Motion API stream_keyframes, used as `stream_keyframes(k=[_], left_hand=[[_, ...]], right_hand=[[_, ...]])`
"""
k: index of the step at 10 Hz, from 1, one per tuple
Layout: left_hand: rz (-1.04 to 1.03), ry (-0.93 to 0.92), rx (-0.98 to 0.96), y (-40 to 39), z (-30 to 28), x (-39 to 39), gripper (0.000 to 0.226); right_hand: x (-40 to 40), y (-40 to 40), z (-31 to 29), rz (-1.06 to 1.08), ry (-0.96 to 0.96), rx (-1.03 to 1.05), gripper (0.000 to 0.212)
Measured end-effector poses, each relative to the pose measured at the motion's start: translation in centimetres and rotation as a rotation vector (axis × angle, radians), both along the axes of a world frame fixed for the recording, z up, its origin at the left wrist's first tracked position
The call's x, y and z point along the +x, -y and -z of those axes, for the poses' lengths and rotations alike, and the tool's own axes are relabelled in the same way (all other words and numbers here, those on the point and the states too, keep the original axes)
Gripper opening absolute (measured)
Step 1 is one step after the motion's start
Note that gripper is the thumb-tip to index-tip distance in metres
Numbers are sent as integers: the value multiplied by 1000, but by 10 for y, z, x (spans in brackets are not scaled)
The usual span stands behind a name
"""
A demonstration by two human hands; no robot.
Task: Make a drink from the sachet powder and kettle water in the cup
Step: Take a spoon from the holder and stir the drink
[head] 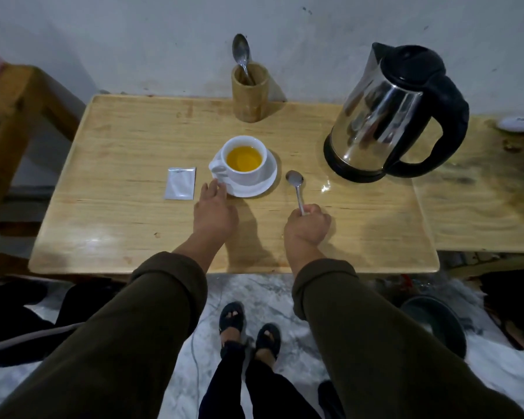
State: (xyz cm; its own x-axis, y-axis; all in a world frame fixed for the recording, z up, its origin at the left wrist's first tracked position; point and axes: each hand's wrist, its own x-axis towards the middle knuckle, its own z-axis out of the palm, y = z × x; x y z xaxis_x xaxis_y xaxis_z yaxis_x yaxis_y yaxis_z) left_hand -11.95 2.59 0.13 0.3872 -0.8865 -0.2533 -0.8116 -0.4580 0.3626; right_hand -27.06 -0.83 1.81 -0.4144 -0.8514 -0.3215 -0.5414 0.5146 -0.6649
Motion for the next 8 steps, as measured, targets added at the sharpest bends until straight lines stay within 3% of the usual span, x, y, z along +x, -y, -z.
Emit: stream_keyframes(k=[3,8], left_hand=[[-21,-9,-33,-2,-1,-3,61],[-70,-64,-26,-4,-13,-7,63]], right_hand=[[6,22,7,-136,-203,97,25],[3,21,2,-160,-219,78,29]])
